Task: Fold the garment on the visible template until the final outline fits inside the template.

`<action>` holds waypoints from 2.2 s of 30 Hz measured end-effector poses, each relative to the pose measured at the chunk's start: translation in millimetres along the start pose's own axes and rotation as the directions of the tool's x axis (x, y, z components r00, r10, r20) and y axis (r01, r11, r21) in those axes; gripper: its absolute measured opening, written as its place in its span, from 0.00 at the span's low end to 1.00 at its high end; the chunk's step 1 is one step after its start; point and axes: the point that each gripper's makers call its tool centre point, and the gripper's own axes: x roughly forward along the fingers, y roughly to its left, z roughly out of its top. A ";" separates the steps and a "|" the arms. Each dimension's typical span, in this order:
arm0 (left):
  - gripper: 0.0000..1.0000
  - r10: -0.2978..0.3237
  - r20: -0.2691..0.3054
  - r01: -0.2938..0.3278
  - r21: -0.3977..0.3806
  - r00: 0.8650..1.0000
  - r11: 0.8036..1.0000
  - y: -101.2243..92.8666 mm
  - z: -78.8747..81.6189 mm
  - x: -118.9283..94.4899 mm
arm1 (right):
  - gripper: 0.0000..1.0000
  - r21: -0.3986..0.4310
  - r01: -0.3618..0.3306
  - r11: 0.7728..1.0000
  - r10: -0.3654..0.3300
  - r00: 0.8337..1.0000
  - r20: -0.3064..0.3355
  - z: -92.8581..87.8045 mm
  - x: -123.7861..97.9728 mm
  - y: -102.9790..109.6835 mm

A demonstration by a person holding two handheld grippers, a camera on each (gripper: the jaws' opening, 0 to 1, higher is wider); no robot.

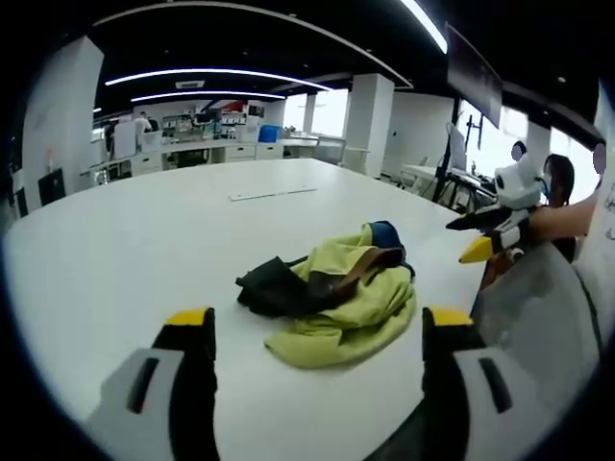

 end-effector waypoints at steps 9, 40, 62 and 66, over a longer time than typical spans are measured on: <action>0.85 -0.004 0.000 0.004 0.012 1.000 1.000 -1.9 0.9 0.2 | 0.99 0.000 0.005 1.000 -0.005 1.000 0.000 -0.1 -0.9 -0.7; 0.54 -0.043 -0.216 0.135 0.432 0.975 0.892 9.9 -9.9 39.0 | 0.63 -0.484 -0.166 0.859 0.129 0.986 -0.109 36.1 19.4 -5.9; 0.24 -0.023 -0.276 0.173 0.533 0.961 0.828 5.4 -23.6 66.7 | 0.12 -0.781 -0.331 0.530 0.168 0.943 -0.286 10.9 82.6 21.7; 0.21 -0.023 -0.271 0.169 0.530 0.962 0.831 6.2 -23.4 67.8 | 0.01 -0.780 -0.345 0.522 0.180 0.938 -0.295 9.5 83.8 23.8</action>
